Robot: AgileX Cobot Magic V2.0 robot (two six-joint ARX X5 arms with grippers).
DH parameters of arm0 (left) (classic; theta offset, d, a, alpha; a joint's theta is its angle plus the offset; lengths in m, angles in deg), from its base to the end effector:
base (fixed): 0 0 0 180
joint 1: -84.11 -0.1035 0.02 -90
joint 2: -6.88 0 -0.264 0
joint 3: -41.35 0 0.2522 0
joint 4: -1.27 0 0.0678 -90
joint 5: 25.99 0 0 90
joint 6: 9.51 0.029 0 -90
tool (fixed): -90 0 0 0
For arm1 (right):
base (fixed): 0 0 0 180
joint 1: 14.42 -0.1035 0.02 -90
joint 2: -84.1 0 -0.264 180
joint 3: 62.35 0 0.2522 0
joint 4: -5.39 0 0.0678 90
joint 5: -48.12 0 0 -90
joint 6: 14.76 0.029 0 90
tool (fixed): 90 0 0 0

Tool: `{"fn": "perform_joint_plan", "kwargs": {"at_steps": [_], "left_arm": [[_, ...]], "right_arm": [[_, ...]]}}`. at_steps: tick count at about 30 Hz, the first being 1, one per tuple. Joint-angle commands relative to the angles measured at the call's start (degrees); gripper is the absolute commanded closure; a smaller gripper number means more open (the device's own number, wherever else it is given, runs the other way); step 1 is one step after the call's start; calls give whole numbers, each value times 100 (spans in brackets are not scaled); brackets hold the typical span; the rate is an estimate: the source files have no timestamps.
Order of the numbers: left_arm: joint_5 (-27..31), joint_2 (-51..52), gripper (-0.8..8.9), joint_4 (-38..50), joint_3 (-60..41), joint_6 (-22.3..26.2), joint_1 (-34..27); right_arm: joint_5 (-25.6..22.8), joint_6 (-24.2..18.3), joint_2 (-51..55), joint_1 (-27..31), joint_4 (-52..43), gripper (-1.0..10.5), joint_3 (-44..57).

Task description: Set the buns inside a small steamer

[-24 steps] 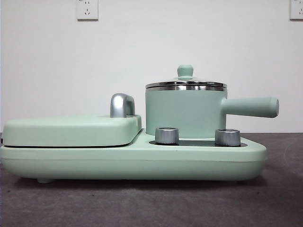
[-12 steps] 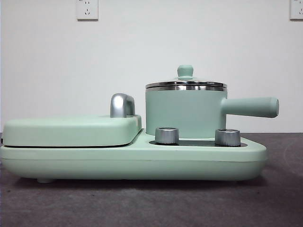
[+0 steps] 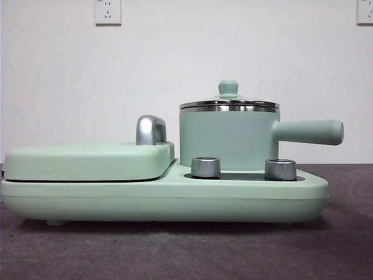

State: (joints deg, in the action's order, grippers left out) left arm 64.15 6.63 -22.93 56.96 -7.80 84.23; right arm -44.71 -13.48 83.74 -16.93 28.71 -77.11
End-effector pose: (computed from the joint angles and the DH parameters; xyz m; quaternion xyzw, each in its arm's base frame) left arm 0.0948 -0.0001 0.1566 0.0151 0.0771 -0.0010 0.9969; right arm 0.0958 0.0028 0.1529 0.0075 0.0776 -0.0037 0.9969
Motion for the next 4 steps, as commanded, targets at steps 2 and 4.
{"fn": "perform_joint_plan", "kwargs": {"at_steps": [2, 4], "left_arm": [[7, 7, 807, -26, -107, -28, -11], [7, 7, 807, -26, -107, -28, -11]], "right_arm": [[-22, -24, 15, 7, -48, 935, 26], [-22, -24, 13, 7, -50, 935, 26]]}}
